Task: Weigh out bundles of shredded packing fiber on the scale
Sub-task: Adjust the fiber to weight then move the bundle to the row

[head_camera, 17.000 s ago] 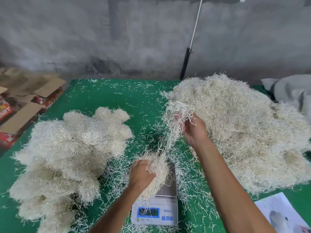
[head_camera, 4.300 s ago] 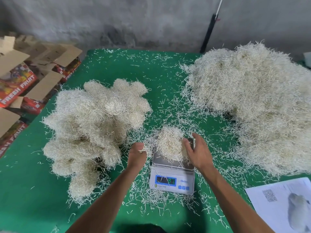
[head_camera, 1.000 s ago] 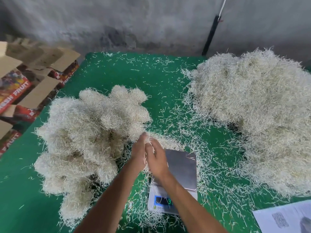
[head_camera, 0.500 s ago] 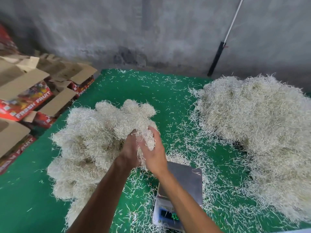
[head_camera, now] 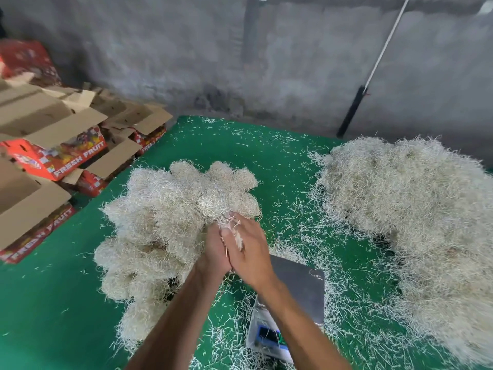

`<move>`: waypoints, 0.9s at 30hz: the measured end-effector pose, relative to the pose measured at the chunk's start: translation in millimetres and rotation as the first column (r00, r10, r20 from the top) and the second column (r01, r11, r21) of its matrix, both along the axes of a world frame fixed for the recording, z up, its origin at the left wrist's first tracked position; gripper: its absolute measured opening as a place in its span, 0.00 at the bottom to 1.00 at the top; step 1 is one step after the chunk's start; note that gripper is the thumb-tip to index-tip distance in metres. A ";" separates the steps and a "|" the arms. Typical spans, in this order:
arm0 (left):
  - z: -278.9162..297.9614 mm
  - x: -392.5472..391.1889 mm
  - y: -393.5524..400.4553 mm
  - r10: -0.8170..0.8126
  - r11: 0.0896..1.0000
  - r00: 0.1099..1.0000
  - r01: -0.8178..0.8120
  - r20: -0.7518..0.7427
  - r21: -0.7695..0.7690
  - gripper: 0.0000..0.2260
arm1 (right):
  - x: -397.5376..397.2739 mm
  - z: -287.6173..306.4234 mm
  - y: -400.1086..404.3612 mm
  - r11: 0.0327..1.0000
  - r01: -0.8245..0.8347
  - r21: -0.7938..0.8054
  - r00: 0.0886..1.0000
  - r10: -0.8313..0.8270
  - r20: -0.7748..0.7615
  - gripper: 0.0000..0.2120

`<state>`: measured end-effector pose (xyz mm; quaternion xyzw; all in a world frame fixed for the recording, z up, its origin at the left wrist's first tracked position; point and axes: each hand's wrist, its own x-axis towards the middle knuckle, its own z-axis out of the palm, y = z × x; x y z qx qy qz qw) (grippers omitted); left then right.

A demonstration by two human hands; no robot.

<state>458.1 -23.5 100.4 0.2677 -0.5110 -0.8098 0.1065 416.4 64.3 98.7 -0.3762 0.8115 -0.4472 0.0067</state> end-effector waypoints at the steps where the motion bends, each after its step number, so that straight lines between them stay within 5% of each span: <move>1: -2.8 4.8 1.3 0.010 0.991 1.000 -0.006 0.028 -0.137 0.17 | 6.5 1.4 -3.4 0.998 -0.054 -0.029 0.997 0.056 0.053 0.28; 3: -0.5 16.2 7.6 -0.082 0.957 0.996 0.088 0.033 -0.275 0.13 | 3.9 9.6 -14.6 0.995 -0.047 -0.083 0.991 0.057 0.118 0.27; 5: 14.6 9.9 6.2 -0.205 0.964 0.979 0.198 -0.021 -0.176 0.11 | -11.8 18.2 -17.2 0.998 -0.003 -0.070 0.994 0.011 0.111 0.22; 10: 25.4 9.3 -50.4 0.131 0.973 0.991 -0.134 0.024 0.187 0.11 | -5.5 10.0 -19.8 0.978 -0.201 -0.058 0.980 0.201 -0.012 0.19; 12: 12.2 21.3 -48.1 0.081 0.992 0.996 -0.078 -0.029 0.103 0.11 | 12.2 13.6 -41.5 0.956 -0.265 -0.126 0.961 0.252 -0.112 0.18; 15: 18.0 22.9 -42.1 -0.219 0.965 0.973 0.227 0.071 -0.133 0.07 | -7.3 27.7 -57.4 0.985 -0.144 -0.100 0.989 0.139 -0.054 0.22; 17: 31.5 18.6 -62.0 -0.124 0.964 0.990 0.137 0.074 -0.227 0.03 | -22.2 24.9 -56.2 0.983 -0.172 -0.069 0.985 0.172 -0.010 0.21; 21: 29.8 13.5 -93.2 0.112 0.954 0.993 -0.094 -0.047 0.285 0.15 | 1.8 21.0 -82.5 0.935 -0.335 -0.112 0.934 0.315 -0.168 0.18; 24: 34.4 10.2 -99.6 0.153 0.891 0.988 -0.128 -0.022 0.437 0.18 | -10.2 29.7 -110.2 0.923 -0.346 -0.170 0.930 0.314 -0.190 0.18; 27: 51.6 -4.3 -128.2 0.138 0.897 0.990 -0.107 -0.042 0.429 0.22 | -41.3 42.3 -136.4 0.925 -0.320 -0.207 0.934 0.271 -0.232 0.13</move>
